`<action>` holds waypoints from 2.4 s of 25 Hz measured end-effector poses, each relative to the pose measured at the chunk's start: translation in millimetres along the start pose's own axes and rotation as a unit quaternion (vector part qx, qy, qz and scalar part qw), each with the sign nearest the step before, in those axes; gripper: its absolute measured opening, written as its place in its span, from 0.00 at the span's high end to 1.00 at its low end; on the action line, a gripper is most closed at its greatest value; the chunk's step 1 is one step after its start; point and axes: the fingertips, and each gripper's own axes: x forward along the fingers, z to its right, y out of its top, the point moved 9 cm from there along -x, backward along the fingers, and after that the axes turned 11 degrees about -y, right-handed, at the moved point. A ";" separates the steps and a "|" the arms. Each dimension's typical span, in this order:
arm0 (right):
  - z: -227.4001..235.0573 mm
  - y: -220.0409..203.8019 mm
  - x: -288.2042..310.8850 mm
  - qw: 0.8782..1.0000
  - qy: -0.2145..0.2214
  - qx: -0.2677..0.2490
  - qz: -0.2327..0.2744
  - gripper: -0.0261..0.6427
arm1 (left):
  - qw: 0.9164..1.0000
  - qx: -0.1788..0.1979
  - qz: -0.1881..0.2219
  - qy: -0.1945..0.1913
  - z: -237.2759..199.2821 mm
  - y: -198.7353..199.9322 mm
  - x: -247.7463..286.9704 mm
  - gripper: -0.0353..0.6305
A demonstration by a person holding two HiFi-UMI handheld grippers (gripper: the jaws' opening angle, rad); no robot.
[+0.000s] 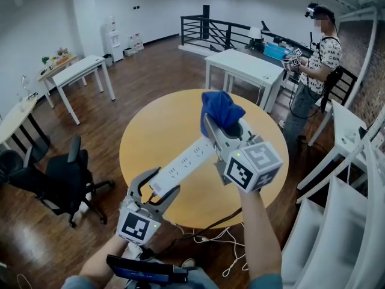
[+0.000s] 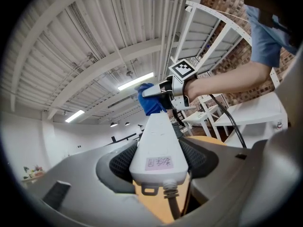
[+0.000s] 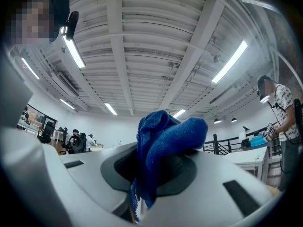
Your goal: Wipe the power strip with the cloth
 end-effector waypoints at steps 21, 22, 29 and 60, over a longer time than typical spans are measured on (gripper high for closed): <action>4.8 -11.0 -21.4 1.000 -0.011 0.027 0.008 0.86 | 0.998 -0.047 0.011 0.034 -23.1 -4.1 -2.7 0.52; 5.5 -11.2 -21.6 1.000 -0.012 0.027 0.008 0.86 | 0.998 -0.047 0.011 0.034 -23.6 -4.0 -2.3 0.52; 7.2 -13.3 -22.0 0.999 -0.011 0.029 0.007 0.86 | 0.998 -0.050 0.012 0.036 -23.9 -3.9 0.1 0.52; -79.1 -61.7 -62.2 0.996 0.052 0.071 0.007 0.86 | 0.994 -0.094 0.026 0.039 -24.5 -2.7 2.6 0.52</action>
